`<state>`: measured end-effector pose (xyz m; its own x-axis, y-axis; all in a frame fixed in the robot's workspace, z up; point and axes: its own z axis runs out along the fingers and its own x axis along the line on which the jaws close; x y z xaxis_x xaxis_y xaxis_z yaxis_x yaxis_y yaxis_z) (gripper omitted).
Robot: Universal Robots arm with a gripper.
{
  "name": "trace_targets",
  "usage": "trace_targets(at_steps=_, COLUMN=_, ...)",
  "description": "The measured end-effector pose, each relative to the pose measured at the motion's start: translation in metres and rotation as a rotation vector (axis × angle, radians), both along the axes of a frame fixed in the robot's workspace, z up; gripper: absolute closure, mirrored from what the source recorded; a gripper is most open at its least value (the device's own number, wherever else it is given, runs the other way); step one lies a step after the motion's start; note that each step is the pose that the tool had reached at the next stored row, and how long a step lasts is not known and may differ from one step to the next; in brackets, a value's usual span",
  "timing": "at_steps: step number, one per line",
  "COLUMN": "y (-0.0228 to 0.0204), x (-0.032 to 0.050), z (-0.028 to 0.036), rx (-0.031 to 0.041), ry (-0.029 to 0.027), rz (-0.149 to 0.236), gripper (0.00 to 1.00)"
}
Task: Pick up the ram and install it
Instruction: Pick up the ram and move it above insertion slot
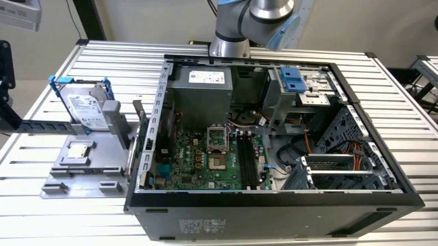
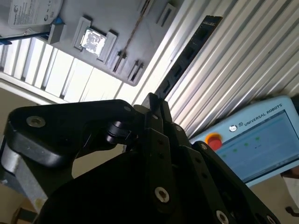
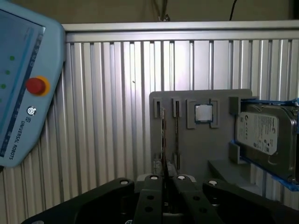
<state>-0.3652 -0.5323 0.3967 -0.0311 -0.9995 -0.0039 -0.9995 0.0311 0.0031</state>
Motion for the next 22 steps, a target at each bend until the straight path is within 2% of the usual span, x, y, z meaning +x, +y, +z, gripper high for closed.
trace_targets(at_steps=8, y=0.0, x=0.0, z=0.0002, rx=-0.0001, ry=0.0002, rz=-0.004, gripper=1.0)
trace_targets(at_steps=13, y=0.0, x=0.0, z=0.0055, rx=0.0, ry=0.0003, rz=-0.005, gripper=1.0)
trace_targets(at_steps=22, y=0.0, x=0.0027, z=0.0059, rx=0.0, ry=0.0003, rz=-0.005, gripper=1.0)
